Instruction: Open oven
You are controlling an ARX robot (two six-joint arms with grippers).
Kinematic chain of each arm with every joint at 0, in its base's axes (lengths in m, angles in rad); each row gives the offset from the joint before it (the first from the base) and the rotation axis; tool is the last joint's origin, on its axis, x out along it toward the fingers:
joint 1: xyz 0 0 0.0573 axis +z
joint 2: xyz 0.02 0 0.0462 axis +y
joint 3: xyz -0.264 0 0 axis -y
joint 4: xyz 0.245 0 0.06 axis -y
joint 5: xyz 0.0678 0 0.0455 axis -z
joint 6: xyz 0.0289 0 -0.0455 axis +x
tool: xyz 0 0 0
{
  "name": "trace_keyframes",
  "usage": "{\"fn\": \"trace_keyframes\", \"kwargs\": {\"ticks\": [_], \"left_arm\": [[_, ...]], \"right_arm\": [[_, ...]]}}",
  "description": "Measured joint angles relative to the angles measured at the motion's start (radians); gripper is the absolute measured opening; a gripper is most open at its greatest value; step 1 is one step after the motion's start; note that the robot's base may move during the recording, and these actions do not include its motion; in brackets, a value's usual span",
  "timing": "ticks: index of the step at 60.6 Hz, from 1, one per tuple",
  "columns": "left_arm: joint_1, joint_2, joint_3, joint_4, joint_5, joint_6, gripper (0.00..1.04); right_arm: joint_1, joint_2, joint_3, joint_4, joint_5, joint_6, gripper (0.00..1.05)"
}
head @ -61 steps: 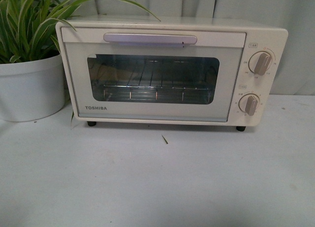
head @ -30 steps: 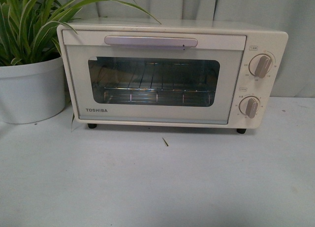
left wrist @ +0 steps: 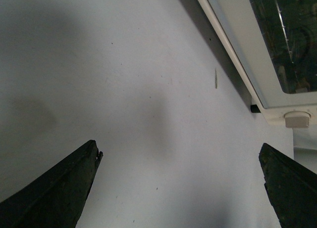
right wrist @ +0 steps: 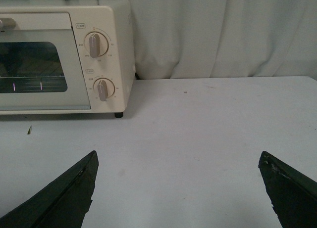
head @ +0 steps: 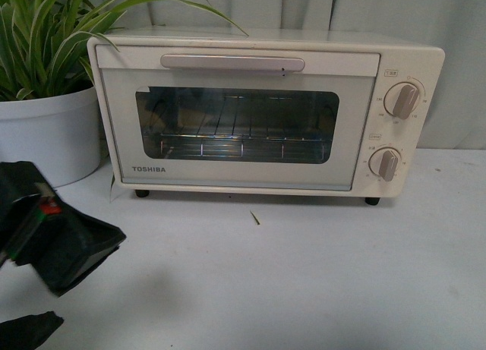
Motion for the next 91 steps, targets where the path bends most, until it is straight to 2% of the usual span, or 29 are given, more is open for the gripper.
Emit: {"fn": "trace_keyframes", "kwargs": {"ticks": [23, 52, 58, 63, 74, 91], "left_arm": [[-0.027, 0.209, 0.156, 0.025, -0.023, -0.103, 0.98], [-0.017, 0.289, 0.188, 0.053, -0.051, -0.156, 0.98], [-0.018, 0.289, 0.189, 0.051, -0.054, -0.157, 0.98], [-0.018, 0.288, 0.190, 0.051, -0.059, -0.156, 0.98], [-0.018, 0.288, 0.190, 0.051, -0.061, -0.156, 0.98], [-0.019, 0.284, 0.190, 0.045, -0.065, -0.154, 0.98]], "right_arm": [[0.000, 0.000, 0.000, 0.000, 0.000, 0.000, 0.95], [0.000, 0.000, 0.000, 0.000, 0.000, 0.000, 0.95], [-0.010, 0.063, 0.034, -0.082, -0.050, 0.058, 0.95], [-0.002, 0.154, 0.066, -0.049, -0.048, 0.085, 0.95], [0.089, 0.370, 0.192, 0.126, -0.005, 0.083, 0.95], [0.378, 0.933, 0.554, 0.260, 0.100, -0.037, 0.95]]}}
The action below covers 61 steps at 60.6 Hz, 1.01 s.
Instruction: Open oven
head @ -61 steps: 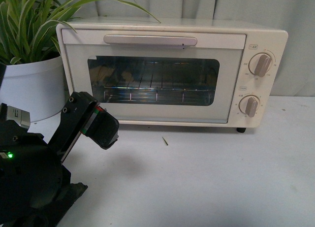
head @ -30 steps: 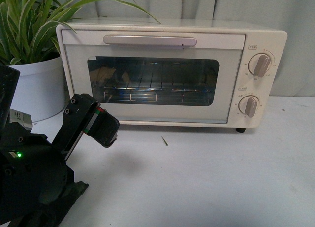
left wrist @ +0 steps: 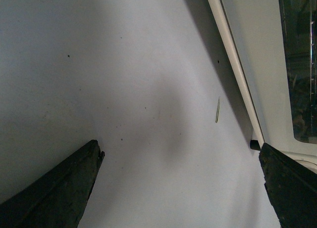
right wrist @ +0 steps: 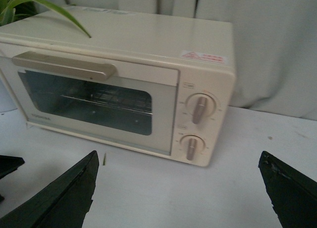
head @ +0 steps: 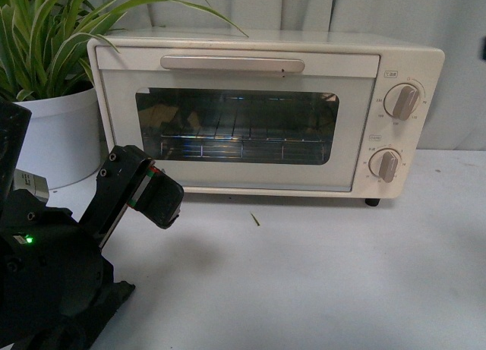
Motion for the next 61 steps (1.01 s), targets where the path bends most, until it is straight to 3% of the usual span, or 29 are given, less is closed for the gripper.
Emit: {"fn": "trace_keyframes", "kwargs": {"ticks": [23, 61], "left_arm": [[0.000, -0.001, 0.000, 0.000, 0.004, 0.002, 0.98], [0.006, -0.002, 0.000, 0.001, 0.013, -0.002, 0.98]], "right_arm": [[0.074, 0.473, 0.360, 0.011, 0.124, 0.106, 0.95], [0.096, 0.661, 0.539, -0.040, 0.190, 0.233, 0.95]]}}
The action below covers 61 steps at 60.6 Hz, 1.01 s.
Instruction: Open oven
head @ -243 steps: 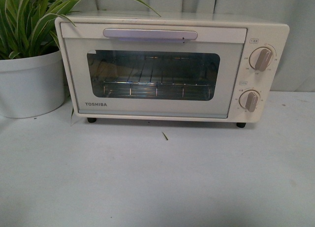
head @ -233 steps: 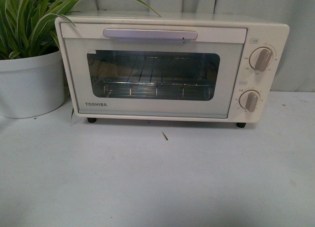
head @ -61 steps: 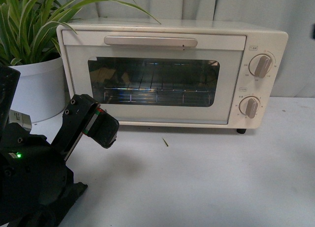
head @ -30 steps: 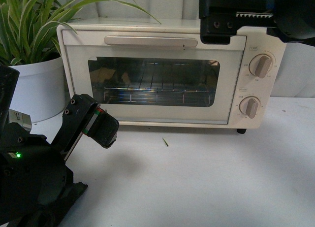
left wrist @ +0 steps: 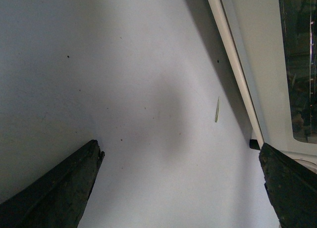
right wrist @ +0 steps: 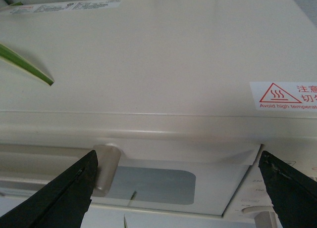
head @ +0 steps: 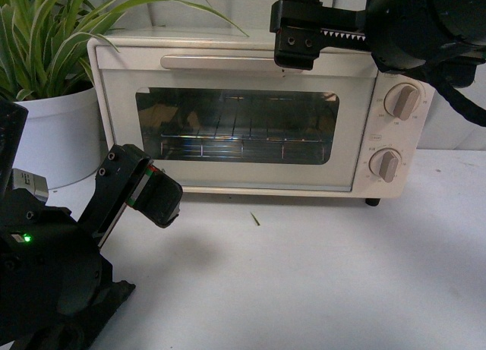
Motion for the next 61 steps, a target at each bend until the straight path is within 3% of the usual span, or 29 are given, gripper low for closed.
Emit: {"fn": "trace_keyframes", "kwargs": {"ticks": [15, 29, 61], "left_arm": [[0.005, 0.000, 0.000, 0.002, 0.005, 0.000, 0.98], [0.008, 0.000, 0.000, 0.002, 0.010, -0.001, 0.98], [0.008, 0.000, 0.000, 0.002, 0.006, -0.003, 0.98]], "right_arm": [[0.010, 0.027, 0.022, -0.001, 0.014, 0.030, 0.95], [0.009, 0.032, 0.053, -0.097, -0.055, 0.100, 0.95], [0.017, -0.035, -0.069, -0.049, -0.112, 0.133, 0.95]]}}
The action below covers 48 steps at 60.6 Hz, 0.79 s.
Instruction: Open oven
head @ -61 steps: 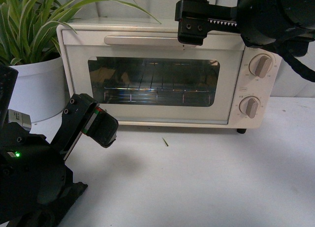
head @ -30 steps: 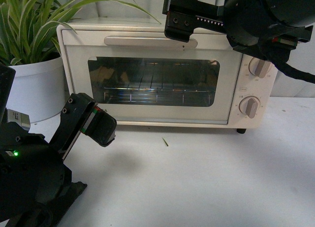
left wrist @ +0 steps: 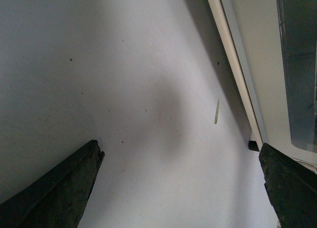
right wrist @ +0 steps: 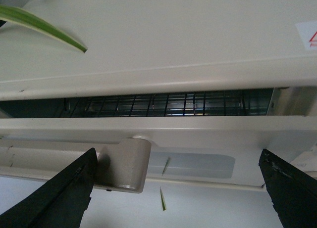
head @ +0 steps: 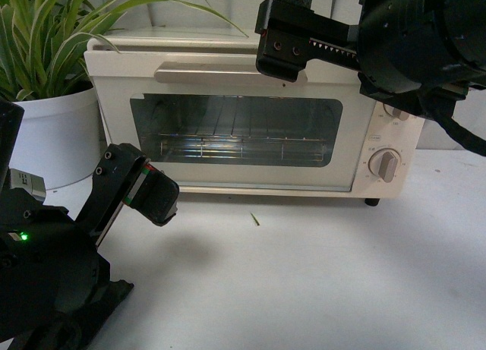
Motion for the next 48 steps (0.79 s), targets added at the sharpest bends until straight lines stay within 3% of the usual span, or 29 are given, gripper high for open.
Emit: {"fn": "trace_keyframes", "kwargs": {"ticks": [21, 48], "left_arm": [[0.008, 0.000, 0.000, 0.000, -0.004, 0.000, 0.98], [0.026, -0.010, -0.016, -0.002, -0.032, 0.027, 0.98]], "right_arm": [[0.048, -0.115, -0.219, 0.086, -0.080, 0.029, 0.95], [0.074, -0.431, -0.422, 0.085, -0.028, 0.099, 0.95]]}}
